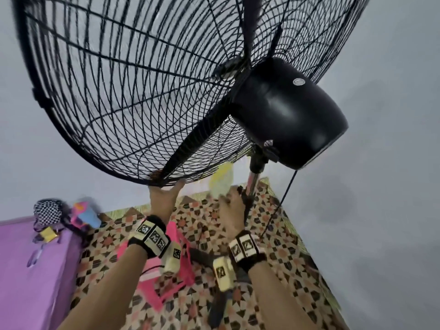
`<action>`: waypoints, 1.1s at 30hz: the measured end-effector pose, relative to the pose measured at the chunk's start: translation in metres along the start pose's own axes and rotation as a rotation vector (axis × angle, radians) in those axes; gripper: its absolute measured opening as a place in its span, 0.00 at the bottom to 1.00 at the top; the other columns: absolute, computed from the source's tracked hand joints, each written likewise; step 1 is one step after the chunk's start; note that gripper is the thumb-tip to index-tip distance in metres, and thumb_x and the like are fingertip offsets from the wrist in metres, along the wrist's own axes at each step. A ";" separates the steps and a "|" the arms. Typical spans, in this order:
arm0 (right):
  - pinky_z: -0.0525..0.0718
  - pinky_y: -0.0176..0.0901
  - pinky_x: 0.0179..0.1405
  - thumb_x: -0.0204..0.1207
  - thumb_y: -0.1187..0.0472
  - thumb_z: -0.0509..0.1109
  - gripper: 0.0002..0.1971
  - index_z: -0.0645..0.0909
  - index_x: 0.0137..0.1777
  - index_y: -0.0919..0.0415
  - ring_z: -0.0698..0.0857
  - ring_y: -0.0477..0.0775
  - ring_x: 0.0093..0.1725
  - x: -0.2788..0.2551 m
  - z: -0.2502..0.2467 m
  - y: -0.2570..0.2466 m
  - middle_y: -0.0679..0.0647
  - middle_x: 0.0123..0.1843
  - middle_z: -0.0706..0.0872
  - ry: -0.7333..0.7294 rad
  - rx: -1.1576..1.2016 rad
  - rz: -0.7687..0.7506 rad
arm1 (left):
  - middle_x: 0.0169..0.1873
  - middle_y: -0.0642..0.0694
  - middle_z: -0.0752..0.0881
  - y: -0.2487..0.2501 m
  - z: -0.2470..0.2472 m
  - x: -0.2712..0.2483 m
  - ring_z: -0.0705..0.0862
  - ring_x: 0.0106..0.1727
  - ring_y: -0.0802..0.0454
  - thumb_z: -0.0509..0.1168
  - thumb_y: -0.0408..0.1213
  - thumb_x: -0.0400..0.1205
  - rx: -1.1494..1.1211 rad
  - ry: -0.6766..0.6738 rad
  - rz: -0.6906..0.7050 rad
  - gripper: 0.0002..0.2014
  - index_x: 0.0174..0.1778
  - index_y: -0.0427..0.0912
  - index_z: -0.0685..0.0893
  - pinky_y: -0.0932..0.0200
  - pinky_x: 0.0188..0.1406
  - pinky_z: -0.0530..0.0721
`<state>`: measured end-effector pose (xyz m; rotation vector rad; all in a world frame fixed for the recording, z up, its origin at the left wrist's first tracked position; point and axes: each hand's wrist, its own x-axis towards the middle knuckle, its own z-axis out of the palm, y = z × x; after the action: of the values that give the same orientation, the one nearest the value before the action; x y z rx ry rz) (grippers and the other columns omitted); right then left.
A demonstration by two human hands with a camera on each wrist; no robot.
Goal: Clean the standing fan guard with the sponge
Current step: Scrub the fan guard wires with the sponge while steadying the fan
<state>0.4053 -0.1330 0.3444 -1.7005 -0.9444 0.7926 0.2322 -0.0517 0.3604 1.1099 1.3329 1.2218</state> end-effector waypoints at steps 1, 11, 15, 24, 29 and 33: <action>0.87 0.43 0.61 0.88 0.63 0.65 0.14 0.78 0.71 0.53 0.88 0.62 0.64 0.009 -0.009 -0.010 0.56 0.65 0.85 0.074 0.025 0.042 | 0.71 0.61 0.73 0.001 0.001 -0.001 0.80 0.75 0.41 0.86 0.59 0.66 -0.006 -0.002 0.009 0.45 0.75 0.63 0.68 0.24 0.65 0.85; 0.93 0.42 0.46 0.90 0.60 0.64 0.20 0.72 0.81 0.53 0.91 0.51 0.55 -0.011 -0.010 -0.010 0.54 0.72 0.85 -0.083 -0.134 -0.102 | 0.83 0.50 0.69 0.000 0.016 -0.007 0.73 0.80 0.47 0.81 0.58 0.72 -0.011 0.048 0.070 0.54 0.88 0.54 0.55 0.37 0.73 0.82; 0.92 0.41 0.34 0.91 0.60 0.63 0.19 0.72 0.81 0.55 0.92 0.45 0.33 0.022 -0.025 -0.023 0.53 0.62 0.87 0.199 0.019 -0.036 | 0.85 0.45 0.66 -0.002 0.022 -0.008 0.73 0.79 0.47 0.81 0.49 0.78 0.008 0.043 0.099 0.53 0.90 0.47 0.53 0.60 0.72 0.74; 0.95 0.53 0.42 0.91 0.60 0.63 0.19 0.74 0.81 0.55 0.94 0.52 0.40 -0.018 -0.020 -0.031 0.44 0.51 0.89 0.051 0.141 -0.093 | 0.85 0.42 0.71 0.003 0.032 0.000 0.75 0.80 0.48 0.84 0.37 0.76 -0.136 0.008 0.066 0.57 0.90 0.46 0.47 0.42 0.82 0.73; 0.88 0.29 0.35 0.92 0.67 0.60 0.22 0.70 0.84 0.61 0.90 0.41 0.37 -0.004 -0.025 -0.067 0.48 0.61 0.86 0.153 0.297 -0.002 | 0.84 0.40 0.72 0.008 0.041 -0.003 0.78 0.78 0.41 0.78 0.28 0.80 -0.278 0.011 -0.049 0.48 0.88 0.45 0.52 0.53 0.55 0.91; 0.92 0.41 0.38 0.92 0.61 0.62 0.21 0.71 0.84 0.53 0.94 0.55 0.40 -0.039 -0.011 -0.052 0.51 0.67 0.88 -0.068 0.254 -0.108 | 0.82 0.36 0.74 0.010 0.039 -0.001 0.84 0.54 0.59 0.74 0.24 0.83 -0.219 -0.095 -0.010 0.32 0.82 0.33 0.70 0.72 0.23 0.82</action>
<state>0.3847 -0.1616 0.4002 -1.4000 -0.9316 0.8639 0.2713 -0.0479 0.3695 0.9906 1.1032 1.2589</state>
